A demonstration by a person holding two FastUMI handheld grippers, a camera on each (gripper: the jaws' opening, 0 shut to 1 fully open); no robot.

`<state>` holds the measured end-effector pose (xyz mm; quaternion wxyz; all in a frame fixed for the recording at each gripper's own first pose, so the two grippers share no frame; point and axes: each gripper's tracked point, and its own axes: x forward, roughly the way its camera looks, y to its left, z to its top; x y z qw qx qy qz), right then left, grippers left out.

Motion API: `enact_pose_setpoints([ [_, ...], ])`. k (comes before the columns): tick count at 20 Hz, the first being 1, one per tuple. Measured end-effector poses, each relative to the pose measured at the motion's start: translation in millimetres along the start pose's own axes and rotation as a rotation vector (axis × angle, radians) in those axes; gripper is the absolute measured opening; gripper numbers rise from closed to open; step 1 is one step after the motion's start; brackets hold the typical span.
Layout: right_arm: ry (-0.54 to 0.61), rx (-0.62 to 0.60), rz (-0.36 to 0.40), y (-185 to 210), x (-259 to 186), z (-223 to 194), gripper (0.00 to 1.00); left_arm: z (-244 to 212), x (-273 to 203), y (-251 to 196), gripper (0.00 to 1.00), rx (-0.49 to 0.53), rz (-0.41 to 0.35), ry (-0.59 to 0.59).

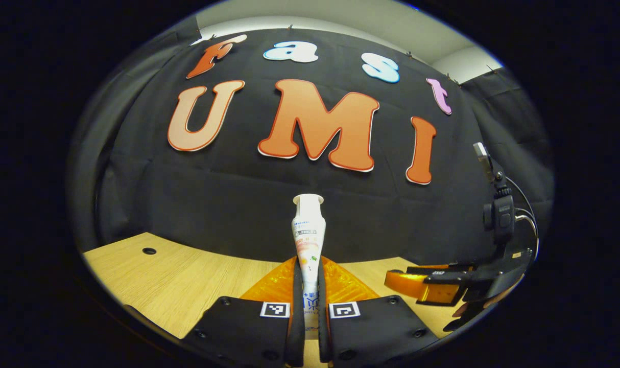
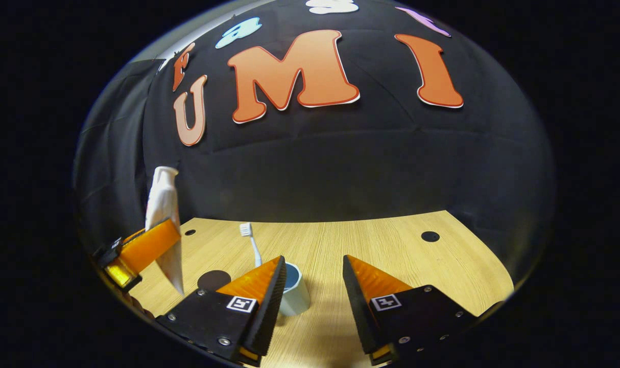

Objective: Put the toothbrush and toothpaste on the desktop into the cup, then pick up the cup and place it on the coaster on the desktop.

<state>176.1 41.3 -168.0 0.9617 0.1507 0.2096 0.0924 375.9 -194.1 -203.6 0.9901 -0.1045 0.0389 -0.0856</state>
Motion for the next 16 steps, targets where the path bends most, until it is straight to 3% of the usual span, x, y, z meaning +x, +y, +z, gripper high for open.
enact_pose_setpoints([
  [4,-0.028,-0.018,0.001,-10.1,-21.1,7.6,0.84,15.8,21.0,-24.2,0.14,0.000,-0.058,-0.090],
  [6,-0.043,-0.012,0.006,-15.2,-31.7,11.9,0.87,19.7,30.4,-38.1,0.14,0.012,-0.084,-0.124],
  [10,-0.091,0.000,0.001,-27.9,-50.2,23.9,0.89,21.9,51.5,-46.2,0.15,-0.015,-0.129,-0.175],
  [16,-0.120,0.017,0.000,-39.0,-64.5,25.7,0.89,-7.3,76.9,-39.0,0.15,-0.022,-0.138,-0.144],
])
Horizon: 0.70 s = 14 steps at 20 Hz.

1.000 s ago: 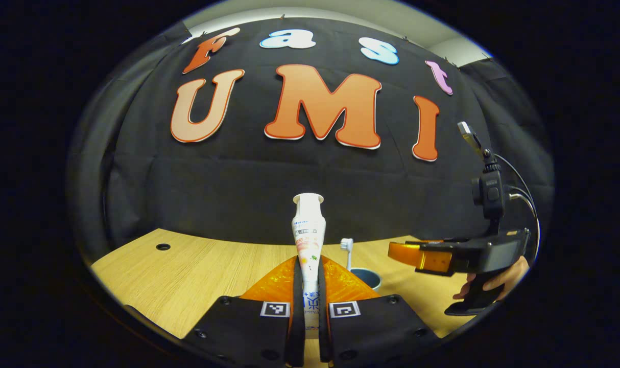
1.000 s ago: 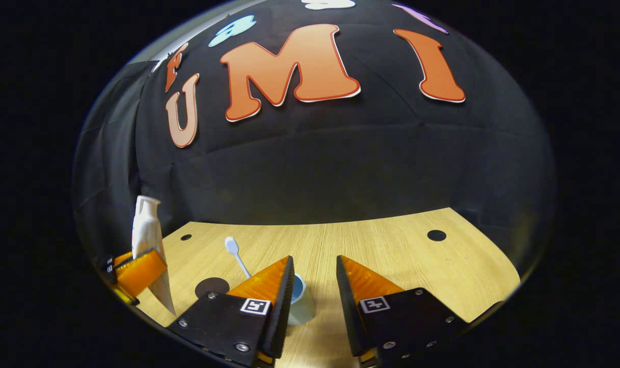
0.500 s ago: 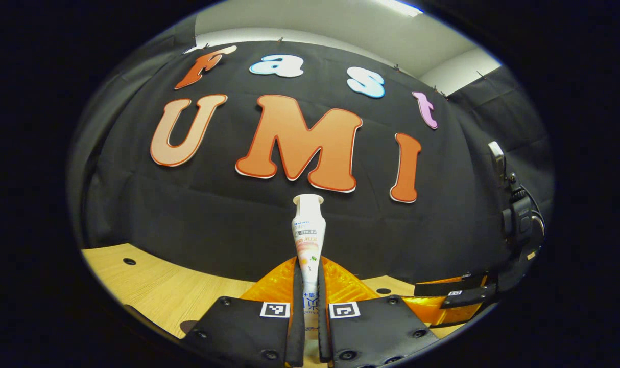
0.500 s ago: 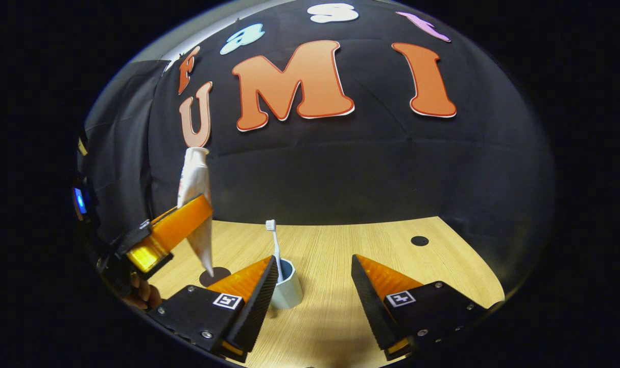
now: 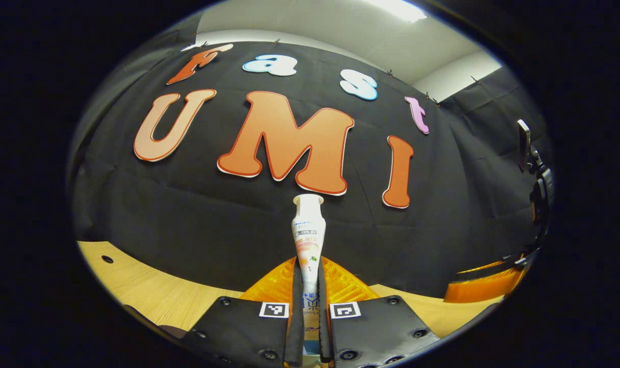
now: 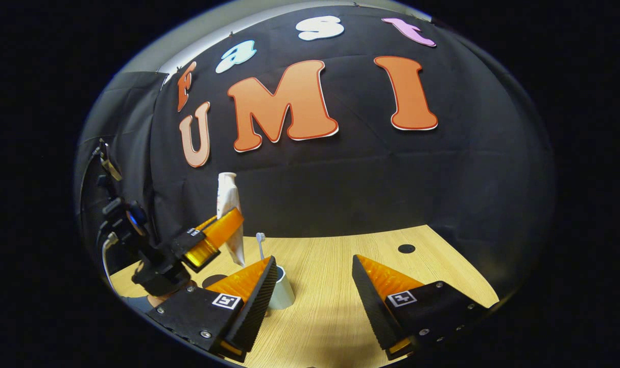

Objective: Put the toothbrush and toothpaste on the desktop into the cup, then pick up the cup and place it on the coaster on the desktop.

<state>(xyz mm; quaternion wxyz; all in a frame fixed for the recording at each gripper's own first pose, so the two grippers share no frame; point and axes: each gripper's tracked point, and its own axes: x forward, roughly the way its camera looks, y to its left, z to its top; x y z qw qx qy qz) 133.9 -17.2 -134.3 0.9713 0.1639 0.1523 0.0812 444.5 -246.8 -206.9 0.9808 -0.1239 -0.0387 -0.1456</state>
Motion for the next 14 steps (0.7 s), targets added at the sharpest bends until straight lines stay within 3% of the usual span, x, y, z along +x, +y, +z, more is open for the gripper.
enact_pose_setpoints([
  [14,0.015,-0.023,0.001,3.1,-8.1,-15.4,0.89,-84.8,15.7,-3.4,0.14,0.033,0.005,0.165],
])
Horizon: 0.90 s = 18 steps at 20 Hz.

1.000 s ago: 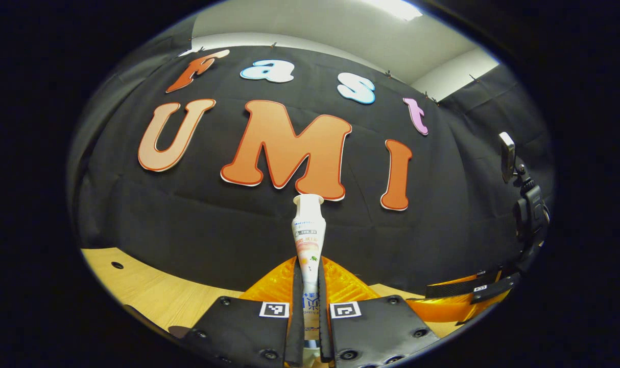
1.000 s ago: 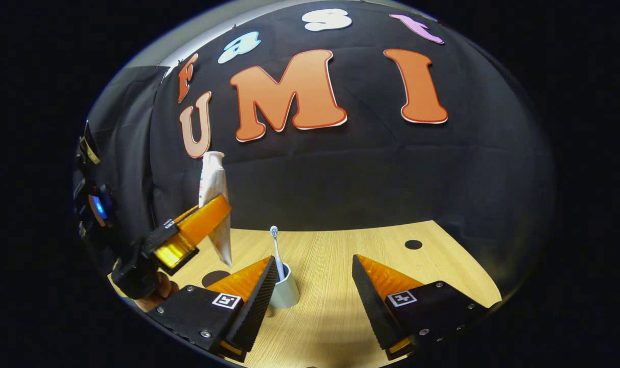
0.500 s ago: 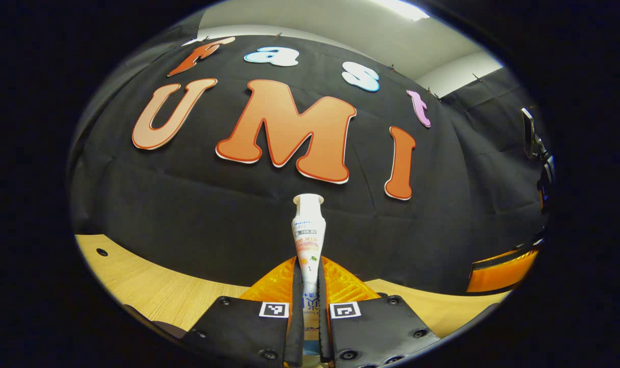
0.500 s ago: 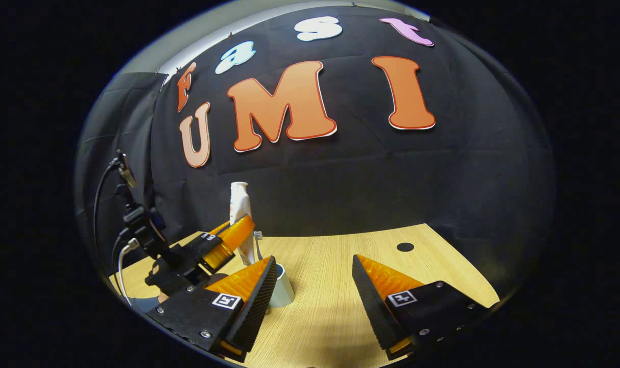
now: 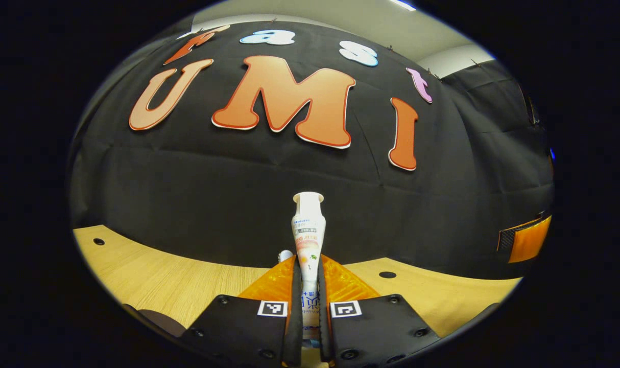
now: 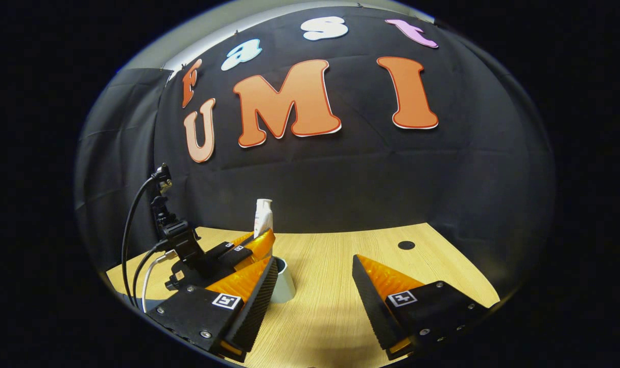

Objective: Put the toothbrush and toothpaste on the desktop into the cup, then pick up the cup and place it on the coaster on the desktop.

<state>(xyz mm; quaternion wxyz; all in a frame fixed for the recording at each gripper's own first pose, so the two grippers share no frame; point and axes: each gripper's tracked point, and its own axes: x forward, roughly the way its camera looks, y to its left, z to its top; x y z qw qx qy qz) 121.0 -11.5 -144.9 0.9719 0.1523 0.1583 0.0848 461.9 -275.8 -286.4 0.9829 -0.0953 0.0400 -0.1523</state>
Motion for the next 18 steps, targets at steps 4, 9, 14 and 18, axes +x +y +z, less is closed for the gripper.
enact_pose_setpoints([
  [4,0.016,-0.008,-0.005,2.5,-1.4,-3.9,0.89,-5.7,-9.6,-4.1,0.27,0.040,-0.010,0.055],
  [9,0.029,-0.001,0.006,13.7,-6.2,-5.8,0.89,9.6,-28.4,-2.4,0.39,0.041,-0.008,0.059],
  [14,0.051,0.012,0.003,23.9,-5.9,-10.0,0.90,21.5,-55.6,4.3,0.39,0.061,0.008,0.090],
  [18,0.077,0.026,0.017,39.6,-4.3,-10.8,0.90,38.9,-85.3,21.5,0.51,0.044,0.028,0.102],
])
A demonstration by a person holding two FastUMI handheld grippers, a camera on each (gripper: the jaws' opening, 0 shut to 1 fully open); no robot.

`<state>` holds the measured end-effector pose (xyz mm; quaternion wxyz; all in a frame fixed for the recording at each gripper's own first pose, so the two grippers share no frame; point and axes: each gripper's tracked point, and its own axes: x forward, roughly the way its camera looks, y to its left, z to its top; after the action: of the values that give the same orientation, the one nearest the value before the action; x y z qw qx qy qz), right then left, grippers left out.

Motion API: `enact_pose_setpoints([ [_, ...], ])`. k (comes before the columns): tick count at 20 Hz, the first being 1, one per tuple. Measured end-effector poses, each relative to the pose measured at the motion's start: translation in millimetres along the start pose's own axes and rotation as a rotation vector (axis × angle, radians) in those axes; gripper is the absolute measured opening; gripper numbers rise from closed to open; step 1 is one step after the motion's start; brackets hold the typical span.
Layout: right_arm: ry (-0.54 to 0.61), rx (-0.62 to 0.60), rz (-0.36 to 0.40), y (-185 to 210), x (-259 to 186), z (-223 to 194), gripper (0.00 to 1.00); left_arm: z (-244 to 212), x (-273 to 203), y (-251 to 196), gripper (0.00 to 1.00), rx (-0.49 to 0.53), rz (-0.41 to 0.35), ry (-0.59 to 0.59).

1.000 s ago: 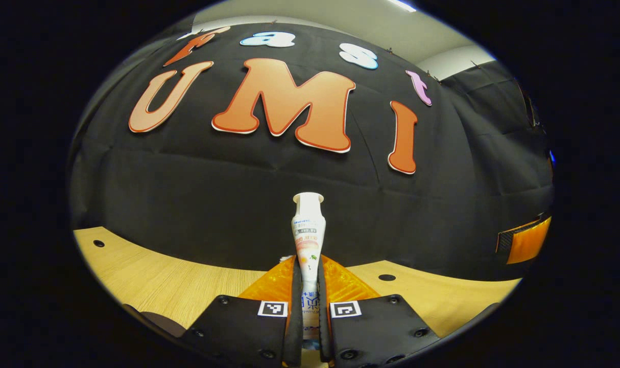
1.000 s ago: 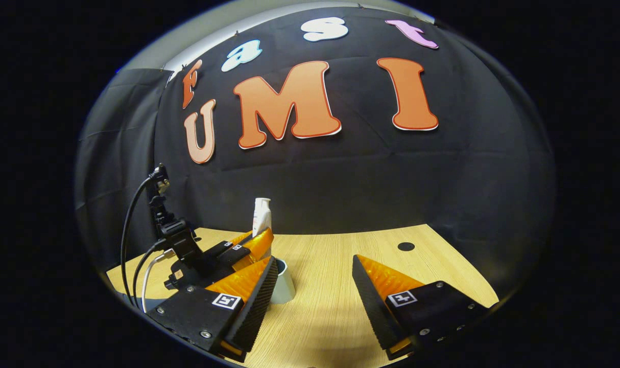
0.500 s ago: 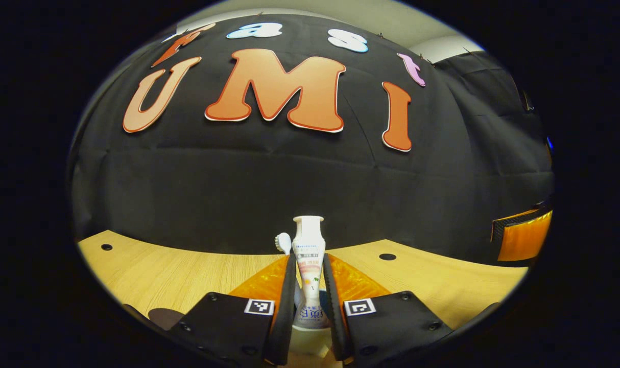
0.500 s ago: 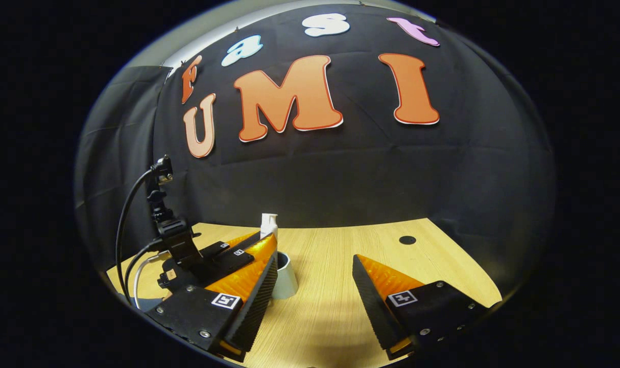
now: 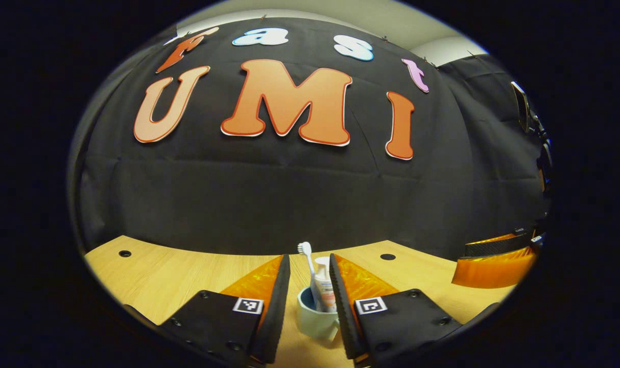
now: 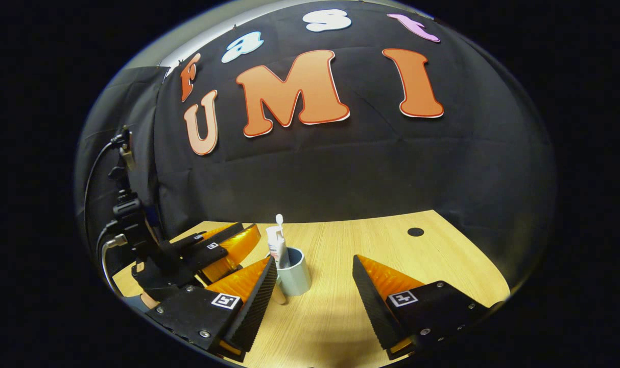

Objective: Put the toothbrush and toothpaste on the desktop into the cup, then pick up the cup and place it on the coaster on the desktop.

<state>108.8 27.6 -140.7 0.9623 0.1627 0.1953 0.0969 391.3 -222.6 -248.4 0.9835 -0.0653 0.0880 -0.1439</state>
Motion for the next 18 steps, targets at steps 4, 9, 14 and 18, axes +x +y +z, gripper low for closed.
enact_pose_setpoints([
  [4,0.048,-0.020,0.010,21.7,6.9,-2.7,0.90,1.7,-35.3,14.2,0.74,0.017,-0.008,0.064],
  [9,0.132,-0.078,0.028,51.3,20.8,-14.4,0.90,11.7,-86.5,52.6,0.97,0.077,0.052,0.105],
  [14,0.229,-0.100,0.003,64.8,40.7,-32.1,0.90,17.7,-138.8,95.5,1.00,0.127,0.099,0.130],
  [18,0.354,-0.136,-0.036,65.5,52.2,-51.0,0.90,16.0,-170.8,131.1,1.00,0.146,0.137,0.142],
])
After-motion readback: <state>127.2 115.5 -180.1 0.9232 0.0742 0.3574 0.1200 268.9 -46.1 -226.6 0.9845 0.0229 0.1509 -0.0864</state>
